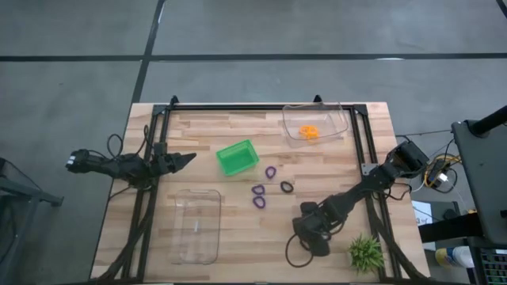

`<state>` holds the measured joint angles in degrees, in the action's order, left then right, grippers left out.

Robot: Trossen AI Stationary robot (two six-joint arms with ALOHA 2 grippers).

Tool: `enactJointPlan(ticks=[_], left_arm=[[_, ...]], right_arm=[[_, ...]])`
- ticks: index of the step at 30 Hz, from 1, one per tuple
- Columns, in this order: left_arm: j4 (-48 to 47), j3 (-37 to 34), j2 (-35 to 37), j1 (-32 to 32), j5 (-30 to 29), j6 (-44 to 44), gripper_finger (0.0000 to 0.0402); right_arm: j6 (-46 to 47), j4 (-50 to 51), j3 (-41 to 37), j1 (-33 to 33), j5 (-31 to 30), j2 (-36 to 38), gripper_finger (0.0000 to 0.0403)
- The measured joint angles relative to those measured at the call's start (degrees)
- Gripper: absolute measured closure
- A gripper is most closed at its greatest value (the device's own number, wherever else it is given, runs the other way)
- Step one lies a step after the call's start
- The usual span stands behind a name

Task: Sort spring keychains
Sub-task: Put the bottom black spring keychain into the green bin

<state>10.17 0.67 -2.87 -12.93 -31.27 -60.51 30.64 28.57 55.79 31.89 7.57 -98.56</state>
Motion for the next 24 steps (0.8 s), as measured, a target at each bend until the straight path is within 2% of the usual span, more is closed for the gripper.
enactJointPlan(ticks=[7,15,19,24], left_arm=[[0.02,0.0,0.0,-0.01,-0.19,0.0,0.0401],[0.11,0.0,0.0,-0.02,-0.17,-0.72,0.0401],[0.07,0.0,0.02,0.0,0.11,-0.8,0.0401],[0.07,0.0,0.02,-0.01,0.45,-1.17,0.0401]], right_arm=[[2.32,-0.65,-2.19,0.11,-2.77,-0.02,0.0168],[-1.06,-4.47,-2.25,0.51,-6.26,-0.98,0.0175],[-1.97,-3.45,-0.24,0.98,-6.41,-4.03,0.0177],[-3.28,3.3,5.02,1.36,-8.12,-8.41,0.0182]])
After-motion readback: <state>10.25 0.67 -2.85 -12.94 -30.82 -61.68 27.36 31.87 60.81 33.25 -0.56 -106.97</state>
